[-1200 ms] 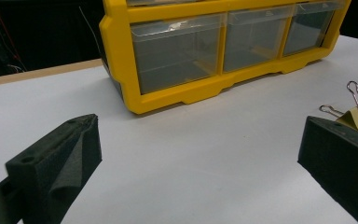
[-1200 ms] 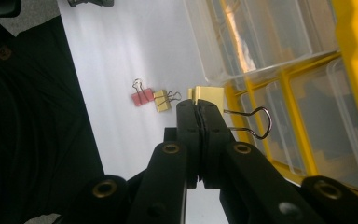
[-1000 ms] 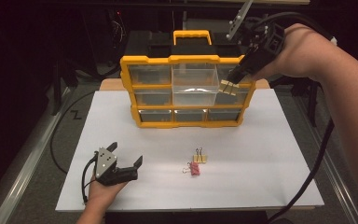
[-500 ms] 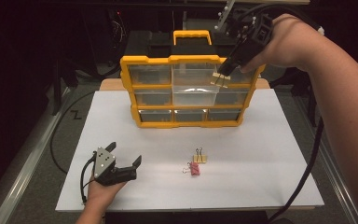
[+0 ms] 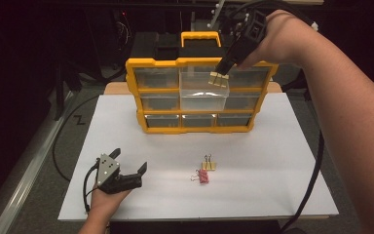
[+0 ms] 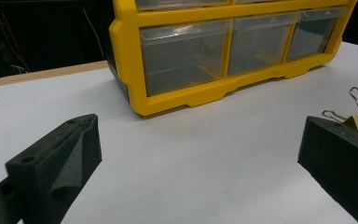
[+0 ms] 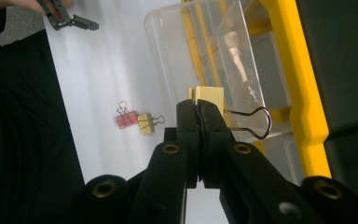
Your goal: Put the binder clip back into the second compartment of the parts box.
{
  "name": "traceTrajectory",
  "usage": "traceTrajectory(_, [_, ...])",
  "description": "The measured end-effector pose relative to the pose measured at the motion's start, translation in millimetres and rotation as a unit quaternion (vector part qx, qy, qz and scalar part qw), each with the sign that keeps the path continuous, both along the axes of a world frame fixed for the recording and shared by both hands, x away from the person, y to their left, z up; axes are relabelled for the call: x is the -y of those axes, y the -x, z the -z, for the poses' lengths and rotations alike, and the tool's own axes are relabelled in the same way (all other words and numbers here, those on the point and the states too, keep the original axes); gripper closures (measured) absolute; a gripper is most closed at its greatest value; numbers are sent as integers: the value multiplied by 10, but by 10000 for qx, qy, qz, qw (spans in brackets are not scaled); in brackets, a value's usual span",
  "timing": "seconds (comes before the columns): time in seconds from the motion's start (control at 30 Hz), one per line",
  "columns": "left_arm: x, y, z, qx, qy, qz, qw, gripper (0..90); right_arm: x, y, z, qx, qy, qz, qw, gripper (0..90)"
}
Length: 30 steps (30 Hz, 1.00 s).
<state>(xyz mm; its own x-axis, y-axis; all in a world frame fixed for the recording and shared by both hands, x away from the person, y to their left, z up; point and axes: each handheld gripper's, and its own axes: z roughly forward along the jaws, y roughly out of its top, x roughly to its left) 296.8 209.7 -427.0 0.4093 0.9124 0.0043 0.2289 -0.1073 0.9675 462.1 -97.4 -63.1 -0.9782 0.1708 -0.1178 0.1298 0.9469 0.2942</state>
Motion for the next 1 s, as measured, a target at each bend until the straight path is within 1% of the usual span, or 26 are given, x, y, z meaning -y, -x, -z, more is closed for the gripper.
traceTrajectory(0.07, [-4, 1, 0, -5, -2, 0, 10000, 2, -30, -16, 14, -8, 29, -17, 10000, 900])
traceTrajectory(0.27, [-10, 0, 1, -5, 1, 4, 10000, 2, -73, -85, 97, -50, 127, 45, 9999, 900])
traceTrajectory(0.57, [-9, -2, 1, -11, 7, 13, 10000, 2, -101, -148, 287, -224, 182, 5, 9996, 900])
traceTrajectory(0.67, [-10, -1, 1, -11, 2, 19, 10000, 2, -102, -163, 347, -250, 269, 16, 9993, 900])
traceTrajectory(0.87, [-9, -1, 1, -8, 15, 12, 10000, 2, -86, -194, 438, -321, 228, 27, 9992, 900])
traceTrajectory(1.0, [-8, -5, 4, -14, 9, 19, 10000, 2, -80, -189, 411, -286, 190, 51, 9994, 900])
